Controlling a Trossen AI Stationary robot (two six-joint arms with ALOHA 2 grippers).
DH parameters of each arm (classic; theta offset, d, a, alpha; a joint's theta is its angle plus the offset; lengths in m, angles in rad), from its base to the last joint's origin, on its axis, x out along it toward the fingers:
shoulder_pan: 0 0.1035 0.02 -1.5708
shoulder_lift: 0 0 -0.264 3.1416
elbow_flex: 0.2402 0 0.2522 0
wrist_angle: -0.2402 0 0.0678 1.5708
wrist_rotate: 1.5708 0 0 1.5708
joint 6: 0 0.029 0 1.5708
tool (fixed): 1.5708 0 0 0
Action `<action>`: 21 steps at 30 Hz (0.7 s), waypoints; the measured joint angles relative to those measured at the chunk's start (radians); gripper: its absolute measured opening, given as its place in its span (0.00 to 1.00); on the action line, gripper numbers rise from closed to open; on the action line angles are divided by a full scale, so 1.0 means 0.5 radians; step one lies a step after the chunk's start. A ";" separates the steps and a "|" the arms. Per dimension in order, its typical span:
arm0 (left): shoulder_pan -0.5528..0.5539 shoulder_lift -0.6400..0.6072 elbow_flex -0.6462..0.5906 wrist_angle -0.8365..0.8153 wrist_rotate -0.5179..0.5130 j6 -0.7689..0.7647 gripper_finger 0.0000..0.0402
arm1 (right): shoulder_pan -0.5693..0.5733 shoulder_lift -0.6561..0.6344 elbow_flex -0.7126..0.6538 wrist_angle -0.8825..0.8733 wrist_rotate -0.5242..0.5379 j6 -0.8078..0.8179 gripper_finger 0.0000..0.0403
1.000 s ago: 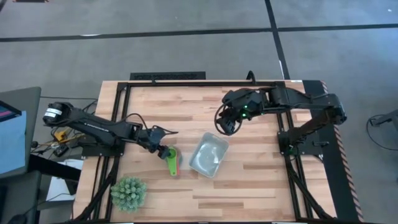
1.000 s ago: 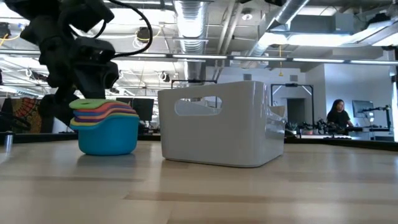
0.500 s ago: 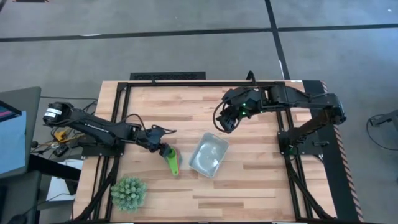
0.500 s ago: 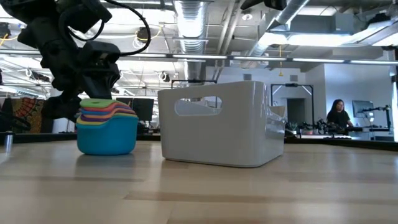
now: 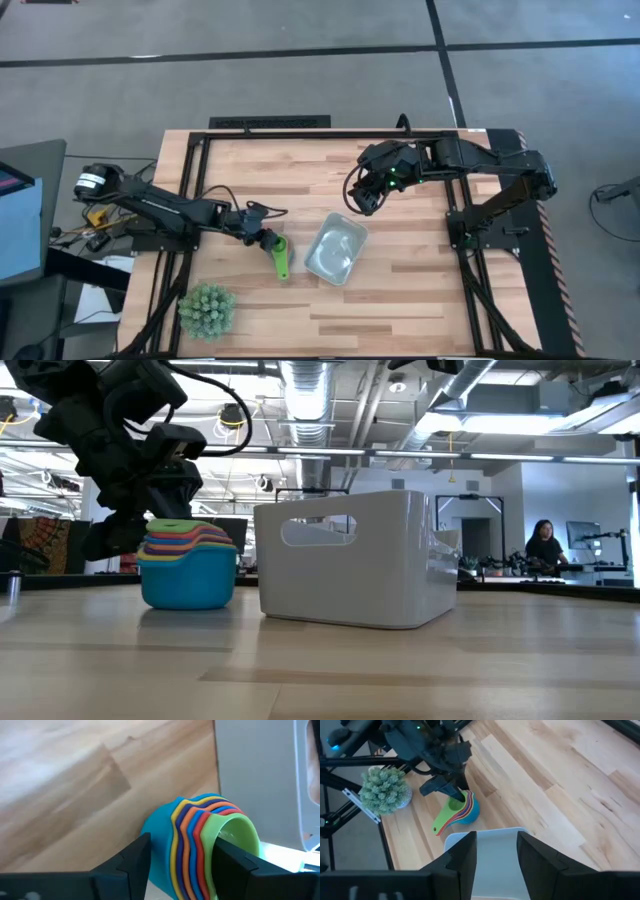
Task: Nest measuring cups in basket
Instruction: Put the stacked measuring cups into the gray bin
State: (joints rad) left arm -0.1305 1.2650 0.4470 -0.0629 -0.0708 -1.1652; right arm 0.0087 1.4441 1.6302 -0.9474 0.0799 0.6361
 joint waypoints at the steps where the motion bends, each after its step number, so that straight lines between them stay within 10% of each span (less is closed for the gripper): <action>1: -0.006 0.046 0.001 0.020 0.019 -0.012 0.40 | 0.010 0.000 0.000 -0.002 -0.001 0.001 0.40; 21: -0.027 -0.060 -0.014 0.186 0.037 -0.018 0.25 | 0.062 -0.081 -0.001 -0.070 -0.001 0.075 0.33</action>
State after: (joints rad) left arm -0.1440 1.2352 0.4400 0.0302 -0.0522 -1.1744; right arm 0.0400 1.4037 1.6298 -0.9827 0.0794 0.6739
